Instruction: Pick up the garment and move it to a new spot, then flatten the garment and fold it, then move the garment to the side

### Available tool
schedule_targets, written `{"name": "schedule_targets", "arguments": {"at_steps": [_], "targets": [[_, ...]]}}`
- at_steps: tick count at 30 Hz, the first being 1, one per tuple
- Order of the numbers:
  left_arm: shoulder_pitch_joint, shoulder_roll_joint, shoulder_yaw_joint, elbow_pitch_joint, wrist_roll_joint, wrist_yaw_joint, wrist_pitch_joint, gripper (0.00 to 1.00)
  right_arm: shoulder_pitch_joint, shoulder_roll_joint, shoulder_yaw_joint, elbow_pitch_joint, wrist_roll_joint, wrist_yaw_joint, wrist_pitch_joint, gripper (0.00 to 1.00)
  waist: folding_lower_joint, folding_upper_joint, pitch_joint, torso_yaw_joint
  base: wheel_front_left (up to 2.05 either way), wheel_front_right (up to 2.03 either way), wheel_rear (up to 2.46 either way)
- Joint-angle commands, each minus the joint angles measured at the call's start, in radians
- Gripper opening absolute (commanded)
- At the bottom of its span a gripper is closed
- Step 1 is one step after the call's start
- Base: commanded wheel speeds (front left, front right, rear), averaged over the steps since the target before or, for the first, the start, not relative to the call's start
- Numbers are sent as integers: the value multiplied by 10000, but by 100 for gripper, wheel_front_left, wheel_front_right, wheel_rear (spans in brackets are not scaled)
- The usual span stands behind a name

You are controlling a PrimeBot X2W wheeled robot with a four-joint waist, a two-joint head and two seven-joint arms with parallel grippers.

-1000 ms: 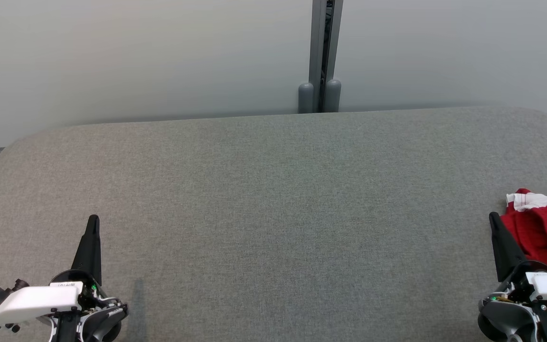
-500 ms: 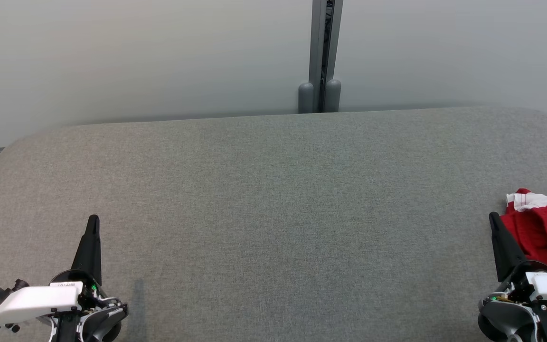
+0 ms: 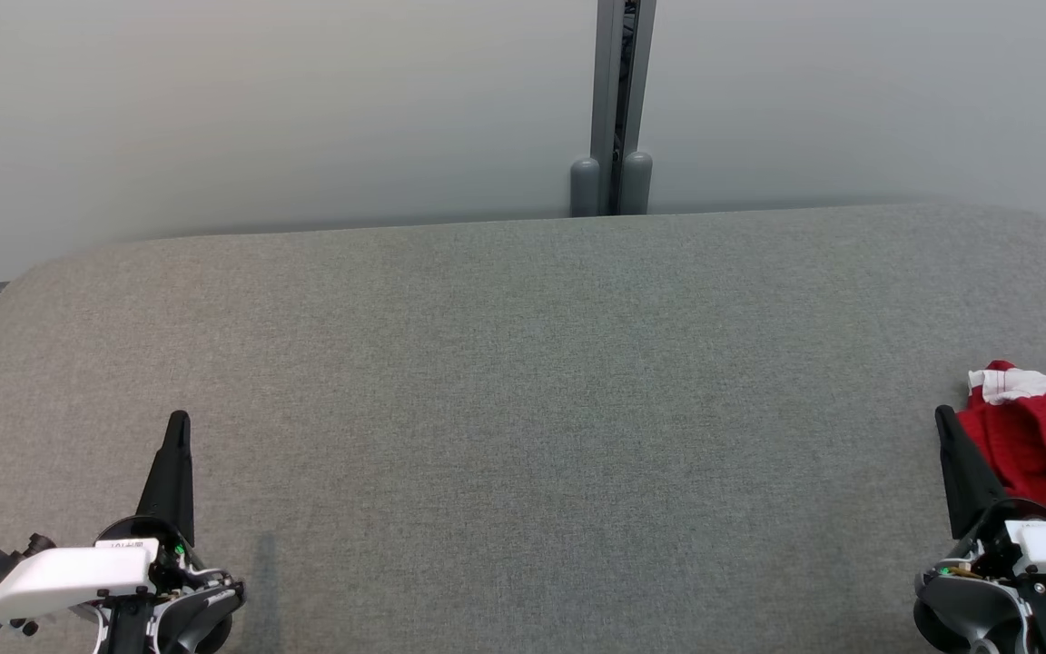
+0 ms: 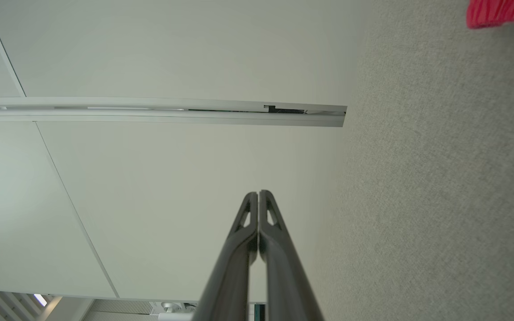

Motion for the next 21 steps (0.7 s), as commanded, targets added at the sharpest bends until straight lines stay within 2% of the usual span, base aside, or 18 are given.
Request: {"name": "schedule_targets", "arguments": {"at_steps": [1, 21], "targets": [[-143, 53, 39, -34, -14, -41, 31, 0, 88, -97, -11, -35, 26, 4, 35, 0, 0, 0, 0, 0, 0, 0, 0], [-143, 53, 39, -34, -14, -41, 31, 0, 87, -97, -11, -35, 26, 4, 35, 0, 0, 0, 0, 0, 0, 0, 0]]}}
